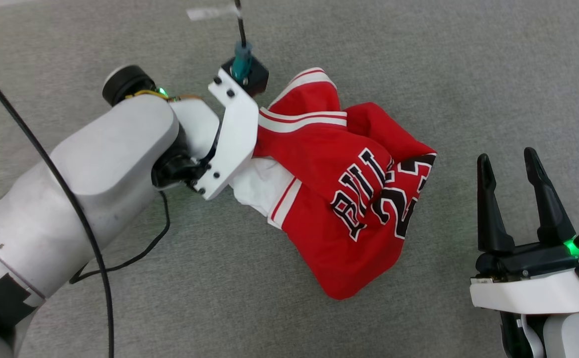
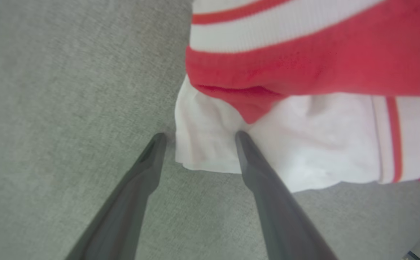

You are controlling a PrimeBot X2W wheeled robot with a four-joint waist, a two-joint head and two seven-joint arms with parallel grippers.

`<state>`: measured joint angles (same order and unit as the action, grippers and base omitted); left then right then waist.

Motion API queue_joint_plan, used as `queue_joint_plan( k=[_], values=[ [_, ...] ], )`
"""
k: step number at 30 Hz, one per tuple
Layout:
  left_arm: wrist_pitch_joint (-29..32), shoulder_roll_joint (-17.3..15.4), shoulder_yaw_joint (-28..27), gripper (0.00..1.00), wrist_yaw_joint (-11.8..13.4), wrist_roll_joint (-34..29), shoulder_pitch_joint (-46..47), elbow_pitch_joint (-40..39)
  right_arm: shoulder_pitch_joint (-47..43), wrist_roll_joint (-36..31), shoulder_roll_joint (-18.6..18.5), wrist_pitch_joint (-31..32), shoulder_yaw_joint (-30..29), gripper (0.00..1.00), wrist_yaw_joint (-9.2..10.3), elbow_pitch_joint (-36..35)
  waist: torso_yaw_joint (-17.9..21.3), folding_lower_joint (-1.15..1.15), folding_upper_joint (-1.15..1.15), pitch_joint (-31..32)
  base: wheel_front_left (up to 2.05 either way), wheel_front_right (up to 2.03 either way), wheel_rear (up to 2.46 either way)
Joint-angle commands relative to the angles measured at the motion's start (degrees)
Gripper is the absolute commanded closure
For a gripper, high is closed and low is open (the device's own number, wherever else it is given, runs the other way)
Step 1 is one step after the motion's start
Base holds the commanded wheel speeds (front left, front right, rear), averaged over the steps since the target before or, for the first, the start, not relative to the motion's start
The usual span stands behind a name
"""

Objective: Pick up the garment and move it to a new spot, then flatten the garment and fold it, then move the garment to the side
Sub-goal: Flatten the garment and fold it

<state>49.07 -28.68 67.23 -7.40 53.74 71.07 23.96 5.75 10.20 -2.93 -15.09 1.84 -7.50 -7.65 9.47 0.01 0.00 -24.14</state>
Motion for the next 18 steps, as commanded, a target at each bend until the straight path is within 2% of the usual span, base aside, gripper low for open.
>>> queue_joint_plan(
  k=[1,8,9,10,14,18],
  values=[
    [1.3,-1.0,2.8,0.00,0.0,0.5,1.0,0.7,1.0,0.4,0.1,-0.1,0.1,0.00,0.02,-0.2,1.4,-0.01,0.00,-1.4,0.00,0.00,0.00],
    [3.3,-1.8,6.4,0.00,0.0,1.3,-1.7,0.8,1.6,0.8,0.1,-0.1,0.0,0.00,0.02,-0.2,2.3,-0.01,0.00,-2.3,0.00,0.00,0.00],
    [3.0,-1.9,6.5,0.60,0.0,1.4,-1.9,0.5,1.5,0.8,0.1,-0.1,-0.1,0.00,0.02,-0.2,2.3,-0.01,0.00,-2.3,0.00,0.00,0.00],
    [2.4,-1.9,6.6,1.00,0.0,1.3,-1.8,0.2,1.4,0.7,0.1,-0.1,-0.2,0.00,0.02,-0.1,2.2,-0.01,0.00,-2.2,0.00,0.00,0.00],
    [-0.6,-2.1,6.3,1.00,0.0,1.7,-0.4,-1.8,0.5,0.1,0.1,-0.1,-0.7,0.00,0.02,0.3,1.0,-0.01,0.00,-0.5,0.00,0.00,0.00],
    [-5.7,-3.6,6.1,1.00,0.0,0.9,0.9,-4.3,-0.4,-0.5,0.1,-0.1,-0.6,0.00,0.02,0.8,-0.6,-0.01,0.00,2.3,0.00,0.00,0.00]
  ],
)
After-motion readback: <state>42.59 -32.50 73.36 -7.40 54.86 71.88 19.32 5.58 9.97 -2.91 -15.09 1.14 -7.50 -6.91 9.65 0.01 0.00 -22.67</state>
